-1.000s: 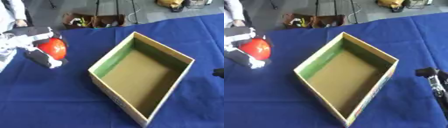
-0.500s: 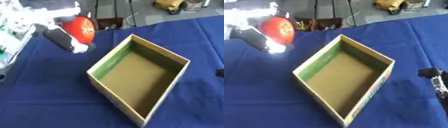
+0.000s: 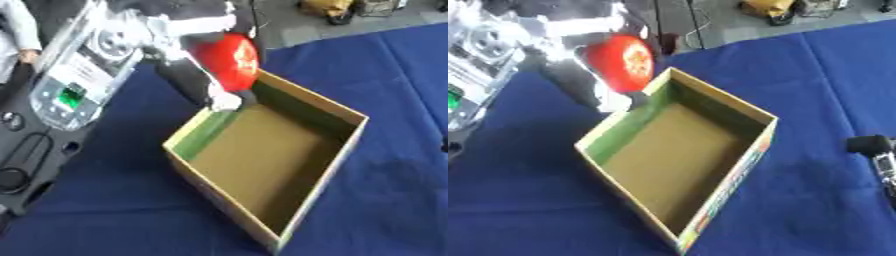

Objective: Pick up objects on the table and place them in the box.

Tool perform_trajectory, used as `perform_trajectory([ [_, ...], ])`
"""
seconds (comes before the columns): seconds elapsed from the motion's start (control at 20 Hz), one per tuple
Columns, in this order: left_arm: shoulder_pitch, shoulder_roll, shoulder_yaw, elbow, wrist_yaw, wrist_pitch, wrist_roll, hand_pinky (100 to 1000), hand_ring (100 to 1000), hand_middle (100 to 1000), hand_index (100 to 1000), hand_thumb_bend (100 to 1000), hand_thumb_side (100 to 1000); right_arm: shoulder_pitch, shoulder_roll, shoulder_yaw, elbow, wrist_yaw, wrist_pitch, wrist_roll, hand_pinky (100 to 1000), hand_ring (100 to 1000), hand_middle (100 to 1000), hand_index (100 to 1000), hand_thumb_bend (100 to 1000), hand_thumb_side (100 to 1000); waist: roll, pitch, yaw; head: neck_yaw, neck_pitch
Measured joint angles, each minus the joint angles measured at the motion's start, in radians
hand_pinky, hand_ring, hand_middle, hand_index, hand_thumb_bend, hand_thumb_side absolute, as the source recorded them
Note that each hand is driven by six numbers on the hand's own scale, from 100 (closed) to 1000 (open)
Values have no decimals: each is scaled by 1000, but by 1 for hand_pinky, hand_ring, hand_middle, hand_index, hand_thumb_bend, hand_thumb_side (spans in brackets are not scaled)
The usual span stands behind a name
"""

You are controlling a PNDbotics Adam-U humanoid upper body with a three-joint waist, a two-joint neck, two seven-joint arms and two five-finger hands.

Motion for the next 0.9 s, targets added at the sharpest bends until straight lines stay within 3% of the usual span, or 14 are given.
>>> perform_trajectory([
  [0.45, -13, -87, -90, 130, -130, -107, 56, 100, 642, 708, 679, 100, 181, 0, 0, -1, 0, 3, -1, -3, 866, 806, 576, 675, 100, 874, 3, 7, -8, 3, -2],
  [0.9, 6, -133, -123, 225, -270, -167, 86, 100, 642, 716, 688, 100, 210, -1, 0, -1, 0, 4, 0, -10, 867, 806, 577, 675, 100, 879, 3, 12, -11, 8, -6],
])
